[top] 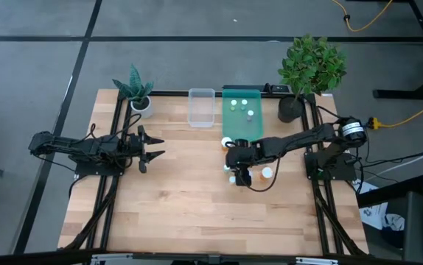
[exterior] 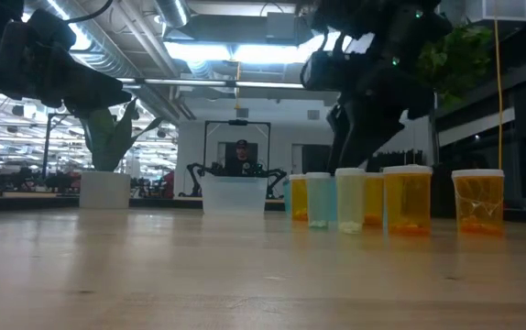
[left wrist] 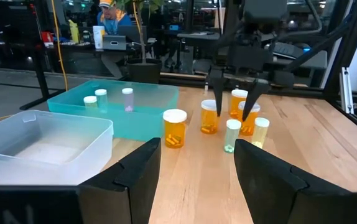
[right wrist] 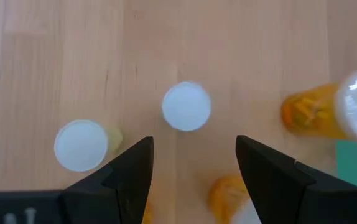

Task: Pick and place medicine bottles into bin by pill shape (circle, oval)
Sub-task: Put the blue tablet bottle into the blue bin

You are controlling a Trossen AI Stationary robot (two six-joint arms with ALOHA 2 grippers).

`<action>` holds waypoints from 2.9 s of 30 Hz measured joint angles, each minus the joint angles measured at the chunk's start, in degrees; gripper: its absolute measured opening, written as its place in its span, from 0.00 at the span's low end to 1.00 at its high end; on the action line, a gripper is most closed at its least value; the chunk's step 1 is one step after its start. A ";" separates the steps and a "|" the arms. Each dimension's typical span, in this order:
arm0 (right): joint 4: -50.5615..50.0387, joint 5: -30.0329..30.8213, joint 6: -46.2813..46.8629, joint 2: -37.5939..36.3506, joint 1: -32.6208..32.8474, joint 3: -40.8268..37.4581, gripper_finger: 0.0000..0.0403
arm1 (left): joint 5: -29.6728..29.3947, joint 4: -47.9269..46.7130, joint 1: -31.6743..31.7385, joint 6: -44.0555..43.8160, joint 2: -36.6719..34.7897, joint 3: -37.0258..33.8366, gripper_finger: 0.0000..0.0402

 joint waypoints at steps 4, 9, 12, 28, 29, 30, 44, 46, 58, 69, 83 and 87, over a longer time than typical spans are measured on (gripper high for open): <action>0.24 0.02 -0.97 1.85 -0.01 0.00 0.57 | 0.02 0.00 0.01 0.00 0.02 0.00 0.49; 4.27 0.39 -2.81 2.97 -0.22 0.00 0.57 | 0.04 -0.01 -0.01 0.00 0.02 0.00 0.49; 5.75 0.35 -2.99 2.97 -0.54 0.02 0.57 | 0.04 -0.02 -0.01 0.00 0.00 0.00 0.49; 8.14 -1.53 -2.70 3.21 -0.86 0.02 0.57 | 0.02 -0.01 0.01 0.01 0.02 0.00 0.49; 8.13 -1.53 -2.70 3.22 -0.86 0.02 0.57 | 0.03 0.00 0.00 0.00 0.02 0.00 0.49; 8.11 -1.53 -2.70 3.22 -0.86 0.02 0.57 | 0.02 0.00 -0.01 0.00 0.02 0.00 0.49; 8.11 -1.51 -1.22 3.23 -0.93 0.02 0.33 | 0.02 -0.02 0.00 0.00 0.02 0.00 0.49; 8.11 -1.49 -0.52 3.21 -0.93 0.11 0.28 | 0.02 -0.01 0.01 0.00 0.02 0.00 0.49; -9.74 8.38 -9.44 0.11 -1.47 17.93 0.30 | 0.02 -0.02 0.01 0.01 0.01 0.00 0.49; -13.21 9.65 -7.20 -5.16 -17.52 18.58 0.29 | 0.02 -0.02 0.01 0.01 0.02 0.00 0.49; 11.64 -1.99 -7.10 -3.09 -30.56 -1.40 0.29 | 0.02 -0.02 0.01 0.02 0.01 0.00 0.49; 12.17 -1.99 -7.14 -3.09 -31.35 -3.19 0.29 | 0.02 -0.02 0.01 0.02 0.02 0.00 0.49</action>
